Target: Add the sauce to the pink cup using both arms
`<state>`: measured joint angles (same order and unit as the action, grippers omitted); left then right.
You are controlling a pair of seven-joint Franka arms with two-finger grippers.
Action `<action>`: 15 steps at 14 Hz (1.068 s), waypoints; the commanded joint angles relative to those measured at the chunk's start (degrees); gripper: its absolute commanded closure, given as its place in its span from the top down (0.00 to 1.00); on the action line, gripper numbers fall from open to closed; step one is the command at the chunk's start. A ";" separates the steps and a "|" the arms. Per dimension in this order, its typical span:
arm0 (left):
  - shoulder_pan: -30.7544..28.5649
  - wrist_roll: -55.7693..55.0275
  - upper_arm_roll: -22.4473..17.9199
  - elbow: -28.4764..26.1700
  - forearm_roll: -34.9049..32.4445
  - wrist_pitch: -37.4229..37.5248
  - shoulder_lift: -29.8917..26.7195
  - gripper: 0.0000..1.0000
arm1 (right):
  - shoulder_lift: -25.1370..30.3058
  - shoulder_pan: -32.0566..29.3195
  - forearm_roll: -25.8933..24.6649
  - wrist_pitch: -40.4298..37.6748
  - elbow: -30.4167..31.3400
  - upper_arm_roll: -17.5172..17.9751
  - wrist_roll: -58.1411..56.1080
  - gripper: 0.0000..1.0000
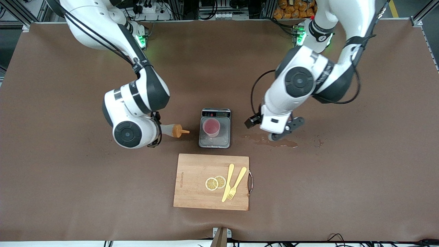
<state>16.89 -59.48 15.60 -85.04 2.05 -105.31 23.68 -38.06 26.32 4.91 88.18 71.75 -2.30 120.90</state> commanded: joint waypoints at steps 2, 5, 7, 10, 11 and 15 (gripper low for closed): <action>-5.18 10.75 0.57 -6.80 0.06 1.16 -7.67 1.00 | 0.62 3.73 -6.46 -2.31 -0.12 -0.25 4.42 0.27; -11.42 24.72 0.66 -8.04 2.07 5.71 -11.01 1.00 | 0.36 5.76 -9.39 -3.80 -0.12 -0.33 6.10 0.27; -14.86 34.20 -0.38 -8.30 3.22 8.36 -13.38 1.00 | 0.36 5.76 -10.09 -4.86 -0.12 -0.42 6.10 0.27; -12.51 43.03 -7.41 -9.97 3.31 9.16 -16.90 1.00 | -0.34 7.86 -13.51 -5.74 -0.12 -0.34 6.19 0.27; -11.28 44.70 -9.34 -10.67 3.22 9.16 -18.65 1.00 | -0.69 8.48 -14.30 -5.74 -0.12 -0.42 6.36 0.27; -8.37 46.29 -10.15 -11.38 -1.06 9.77 -21.65 1.00 | -1.40 8.57 -16.15 -5.83 -0.56 -0.42 7.51 0.25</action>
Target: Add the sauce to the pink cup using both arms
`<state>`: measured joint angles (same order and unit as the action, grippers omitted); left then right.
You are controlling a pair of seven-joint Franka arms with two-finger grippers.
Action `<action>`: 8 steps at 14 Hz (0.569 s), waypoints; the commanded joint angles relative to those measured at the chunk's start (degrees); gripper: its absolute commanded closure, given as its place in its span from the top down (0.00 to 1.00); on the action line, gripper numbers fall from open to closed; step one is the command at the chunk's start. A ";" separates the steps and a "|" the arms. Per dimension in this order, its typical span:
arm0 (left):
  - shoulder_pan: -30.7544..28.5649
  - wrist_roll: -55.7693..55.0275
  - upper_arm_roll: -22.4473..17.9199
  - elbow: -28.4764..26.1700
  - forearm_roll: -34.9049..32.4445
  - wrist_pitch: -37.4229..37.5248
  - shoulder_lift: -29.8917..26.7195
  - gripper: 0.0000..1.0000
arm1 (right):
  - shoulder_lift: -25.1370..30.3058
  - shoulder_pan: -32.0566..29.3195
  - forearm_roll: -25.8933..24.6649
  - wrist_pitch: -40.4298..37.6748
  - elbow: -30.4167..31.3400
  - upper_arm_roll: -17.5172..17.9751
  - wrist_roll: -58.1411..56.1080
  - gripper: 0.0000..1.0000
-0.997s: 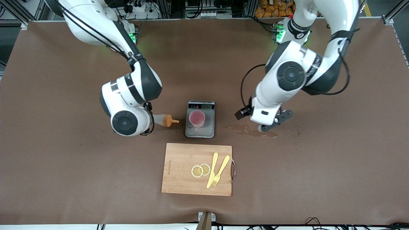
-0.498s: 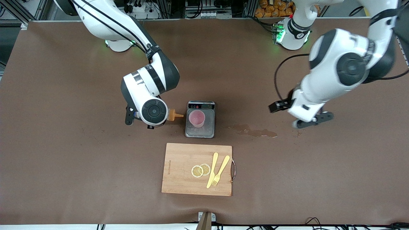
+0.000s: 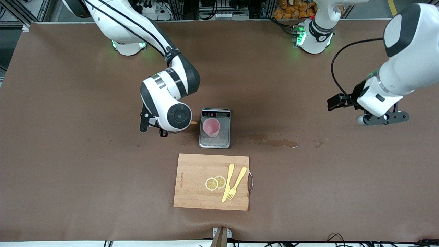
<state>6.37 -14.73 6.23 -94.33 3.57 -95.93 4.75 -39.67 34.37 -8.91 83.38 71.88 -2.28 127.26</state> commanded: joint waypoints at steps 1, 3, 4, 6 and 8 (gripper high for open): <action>2.50 2.94 -0.52 -1.91 -3.99 1.01 -2.98 1.00 | 0.21 0.44 -3.21 -1.03 -1.21 -0.45 1.15 0.24; 2.51 7.24 -0.52 -1.73 -4.44 1.71 -4.04 1.00 | 0.12 1.49 -5.59 -0.86 -1.21 -0.36 1.41 0.15; 2.51 9.35 -0.78 -1.65 -4.44 2.06 -4.13 1.00 | 0.12 1.41 -5.77 -0.77 -1.30 -0.36 2.03 0.12; 2.42 10.25 -0.87 -0.95 -4.62 3.11 -3.96 1.00 | -0.23 0.88 -5.69 -0.50 -1.30 -0.36 2.21 0.02; 1.63 9.81 -0.78 0.81 -5.23 3.91 -3.43 1.00 | -0.40 0.53 -5.60 -0.07 -1.56 -0.36 2.03 0.00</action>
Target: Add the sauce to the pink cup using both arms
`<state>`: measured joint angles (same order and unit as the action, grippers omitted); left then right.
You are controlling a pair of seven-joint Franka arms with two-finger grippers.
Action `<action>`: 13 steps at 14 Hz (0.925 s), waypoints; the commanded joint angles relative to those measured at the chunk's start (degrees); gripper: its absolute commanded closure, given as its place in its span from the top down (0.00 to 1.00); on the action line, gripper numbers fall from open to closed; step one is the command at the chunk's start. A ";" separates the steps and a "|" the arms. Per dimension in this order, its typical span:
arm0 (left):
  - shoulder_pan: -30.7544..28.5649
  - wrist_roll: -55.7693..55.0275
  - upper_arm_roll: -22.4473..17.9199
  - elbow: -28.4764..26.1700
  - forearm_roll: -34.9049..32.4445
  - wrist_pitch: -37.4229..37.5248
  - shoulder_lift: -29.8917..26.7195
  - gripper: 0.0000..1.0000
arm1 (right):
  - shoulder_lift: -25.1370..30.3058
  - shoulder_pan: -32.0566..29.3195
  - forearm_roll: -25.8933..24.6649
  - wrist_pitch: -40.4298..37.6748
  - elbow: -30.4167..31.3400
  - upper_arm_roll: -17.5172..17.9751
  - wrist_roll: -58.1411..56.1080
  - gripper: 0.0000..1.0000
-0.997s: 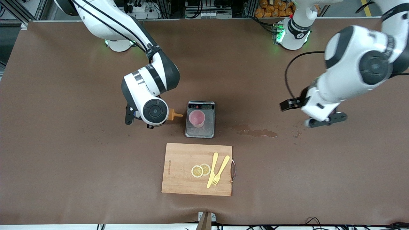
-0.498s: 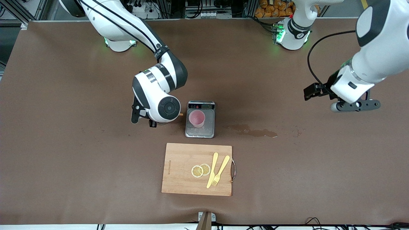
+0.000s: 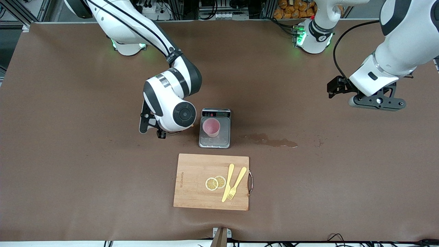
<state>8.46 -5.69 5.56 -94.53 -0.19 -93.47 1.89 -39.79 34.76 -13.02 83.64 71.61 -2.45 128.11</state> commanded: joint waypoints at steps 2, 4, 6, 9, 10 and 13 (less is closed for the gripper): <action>-2.12 0.68 -0.02 1.36 -1.39 1.63 -0.83 1.00 | -0.29 -0.39 0.09 1.07 -2.78 -0.10 2.31 0.00; -3.53 0.86 0.15 2.85 -1.48 3.11 -1.01 1.00 | -0.47 0.22 0.71 2.40 -2.96 -0.01 3.02 0.00; -3.62 1.21 0.16 5.13 -1.57 5.92 -0.57 1.00 | -0.82 0.49 0.62 2.75 -3.05 -0.01 3.81 0.00; -3.45 1.30 0.24 5.50 -1.57 8.83 -0.92 1.00 | -0.82 0.57 0.62 2.75 -3.32 -0.01 3.90 0.00; -3.27 1.21 0.24 5.50 -1.48 9.27 -1.09 1.00 | -0.99 0.57 0.62 2.75 -3.40 -0.01 3.90 0.00; -3.53 0.42 0.42 5.50 -1.48 9.54 -1.36 1.00 | -1.17 0.66 0.62 2.75 -3.40 -0.01 3.90 0.00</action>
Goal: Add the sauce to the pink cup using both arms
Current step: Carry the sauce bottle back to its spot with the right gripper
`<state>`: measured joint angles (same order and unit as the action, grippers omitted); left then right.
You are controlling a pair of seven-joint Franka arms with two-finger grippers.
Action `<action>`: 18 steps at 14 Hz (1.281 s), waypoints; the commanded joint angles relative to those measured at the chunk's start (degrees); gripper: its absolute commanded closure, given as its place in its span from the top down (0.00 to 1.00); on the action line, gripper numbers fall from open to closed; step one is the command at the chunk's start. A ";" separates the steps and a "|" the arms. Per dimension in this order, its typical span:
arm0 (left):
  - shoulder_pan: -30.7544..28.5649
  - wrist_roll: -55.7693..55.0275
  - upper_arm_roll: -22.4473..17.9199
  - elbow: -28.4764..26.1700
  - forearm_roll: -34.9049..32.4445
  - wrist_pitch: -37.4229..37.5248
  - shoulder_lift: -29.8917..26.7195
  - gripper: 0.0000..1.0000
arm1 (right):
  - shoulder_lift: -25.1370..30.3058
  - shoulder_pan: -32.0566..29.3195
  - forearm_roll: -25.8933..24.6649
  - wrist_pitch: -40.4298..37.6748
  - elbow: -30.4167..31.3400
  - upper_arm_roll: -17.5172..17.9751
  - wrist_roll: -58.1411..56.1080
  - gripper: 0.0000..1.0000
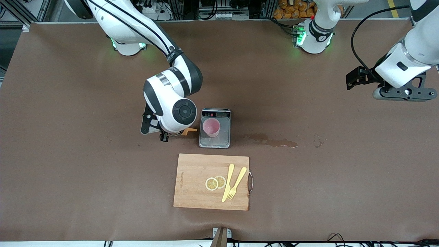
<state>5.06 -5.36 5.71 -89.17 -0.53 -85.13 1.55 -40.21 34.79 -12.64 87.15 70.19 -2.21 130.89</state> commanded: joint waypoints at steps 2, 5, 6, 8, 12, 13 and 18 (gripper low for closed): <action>-0.22 -0.18 0.18 0.13 -0.88 0.67 -0.93 1.00 | -0.92 0.80 0.24 -0.75 -1.81 -0.25 1.56 0.00; -0.14 -0.18 0.17 0.13 -0.26 0.05 -0.93 1.00 | -0.31 -0.42 0.68 -1.19 -1.81 -0.08 0.77 0.00; -0.13 -0.18 0.18 0.13 -0.26 -0.65 -0.76 1.00 | 0.39 -1.82 2.16 -1.28 -1.90 -0.08 -0.71 0.00; -0.13 -0.18 0.26 0.05 -0.17 -1.70 -0.41 1.00 | 2.84 -5.68 9.44 -1.36 -1.90 -0.25 -5.71 0.00; 0.22 -0.09 0.35 0.13 0.79 -2.32 -0.05 1.00 | 7.07 -15.08 22.10 -2.15 -1.29 -0.17 -13.36 0.00; 0.04 0.00 0.35 0.13 1.75 -2.24 -0.49 1.00 | 7.16 -17.11 24.39 -3.29 -1.29 -0.17 -15.38 0.00; 0.39 -9.98 0.35 0.22 1.24 -1.71 -0.05 1.00 | 7.78 -28.70 38.62 -9.17 -1.20 -0.17 -29.87 0.00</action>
<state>5.25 -9.58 5.93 -89.01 0.26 -86.92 1.78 -33.98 11.02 20.43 80.56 67.99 -3.44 106.05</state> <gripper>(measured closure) 0.000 0.599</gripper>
